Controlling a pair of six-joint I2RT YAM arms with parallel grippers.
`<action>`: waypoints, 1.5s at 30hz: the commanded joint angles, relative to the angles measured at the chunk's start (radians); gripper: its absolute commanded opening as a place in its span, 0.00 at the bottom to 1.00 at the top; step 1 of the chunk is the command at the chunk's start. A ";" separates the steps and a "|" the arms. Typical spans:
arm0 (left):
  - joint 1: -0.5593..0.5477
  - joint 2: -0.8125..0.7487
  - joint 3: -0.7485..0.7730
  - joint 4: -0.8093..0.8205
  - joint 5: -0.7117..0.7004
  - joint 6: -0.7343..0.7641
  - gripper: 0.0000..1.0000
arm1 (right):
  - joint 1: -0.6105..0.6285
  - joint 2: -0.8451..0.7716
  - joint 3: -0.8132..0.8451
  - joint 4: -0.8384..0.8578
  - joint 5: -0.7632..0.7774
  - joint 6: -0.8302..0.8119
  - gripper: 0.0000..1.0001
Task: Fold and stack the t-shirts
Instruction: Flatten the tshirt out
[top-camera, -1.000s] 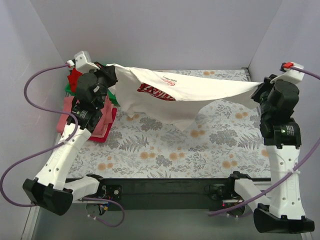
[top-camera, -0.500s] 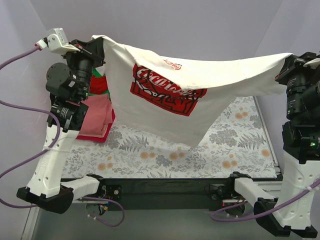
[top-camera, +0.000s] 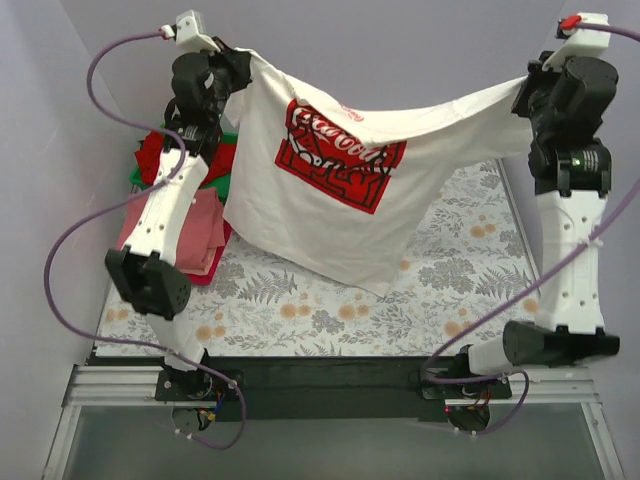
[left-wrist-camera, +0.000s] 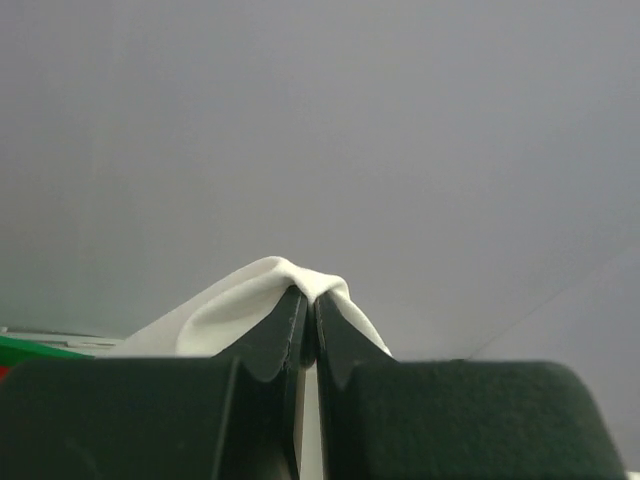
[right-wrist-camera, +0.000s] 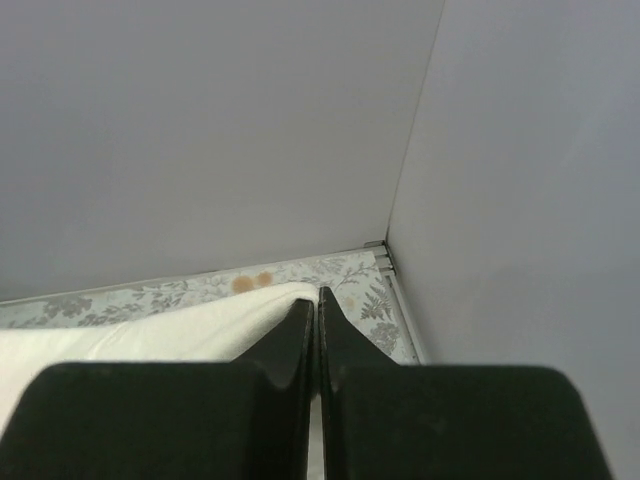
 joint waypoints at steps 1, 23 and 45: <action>0.056 0.176 0.260 -0.032 0.175 -0.071 0.00 | -0.045 0.084 0.178 0.088 0.065 -0.083 0.01; 0.093 -0.409 -0.992 0.253 0.174 -0.246 0.04 | -0.099 -0.547 -0.857 0.008 -0.114 0.228 0.03; -0.186 -0.363 -1.034 -0.043 0.090 -0.318 0.91 | -0.090 -0.544 -1.067 0.039 -0.461 0.250 0.98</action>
